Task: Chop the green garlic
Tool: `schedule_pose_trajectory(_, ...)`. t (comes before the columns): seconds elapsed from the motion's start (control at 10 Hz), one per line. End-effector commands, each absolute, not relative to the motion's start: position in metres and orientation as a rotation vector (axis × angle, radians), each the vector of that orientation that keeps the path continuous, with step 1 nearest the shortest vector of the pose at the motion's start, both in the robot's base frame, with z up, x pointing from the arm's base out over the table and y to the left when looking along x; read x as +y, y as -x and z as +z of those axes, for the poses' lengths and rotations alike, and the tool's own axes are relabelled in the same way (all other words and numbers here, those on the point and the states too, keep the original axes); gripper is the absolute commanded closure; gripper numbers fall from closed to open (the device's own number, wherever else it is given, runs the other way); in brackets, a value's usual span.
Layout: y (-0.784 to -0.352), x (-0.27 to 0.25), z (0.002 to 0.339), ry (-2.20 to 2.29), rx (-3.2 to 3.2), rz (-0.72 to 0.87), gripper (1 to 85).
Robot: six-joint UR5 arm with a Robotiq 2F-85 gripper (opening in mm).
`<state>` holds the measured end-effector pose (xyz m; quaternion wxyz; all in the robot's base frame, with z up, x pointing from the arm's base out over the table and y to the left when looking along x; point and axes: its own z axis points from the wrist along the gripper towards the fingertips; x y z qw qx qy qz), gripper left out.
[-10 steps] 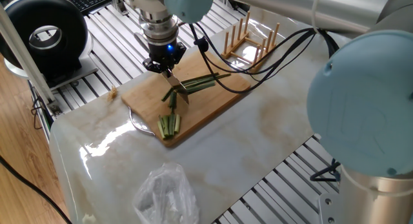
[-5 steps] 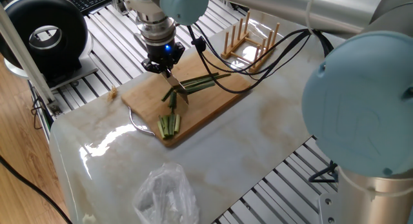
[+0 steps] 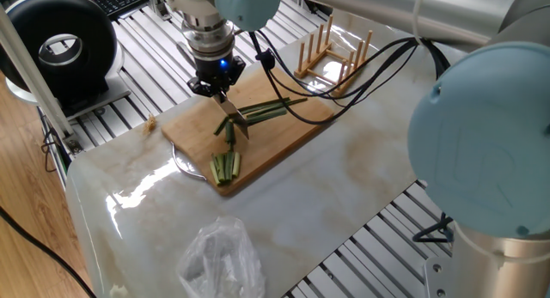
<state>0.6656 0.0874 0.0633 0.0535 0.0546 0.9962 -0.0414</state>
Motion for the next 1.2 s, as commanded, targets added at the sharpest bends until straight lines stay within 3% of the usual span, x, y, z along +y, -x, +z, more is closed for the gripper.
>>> schedule_pose_trajectory(0.0,-0.666,0.09,0.059,-0.18,3.024,-0.102,84.3)
schedule_pose_trajectory(0.5,-0.661,0.098,0.07,-0.195,3.036,-0.103,84.3)
schedule_pose_trajectory(1.1,-0.652,0.095,0.06,-0.198,3.032,-0.091,84.3)
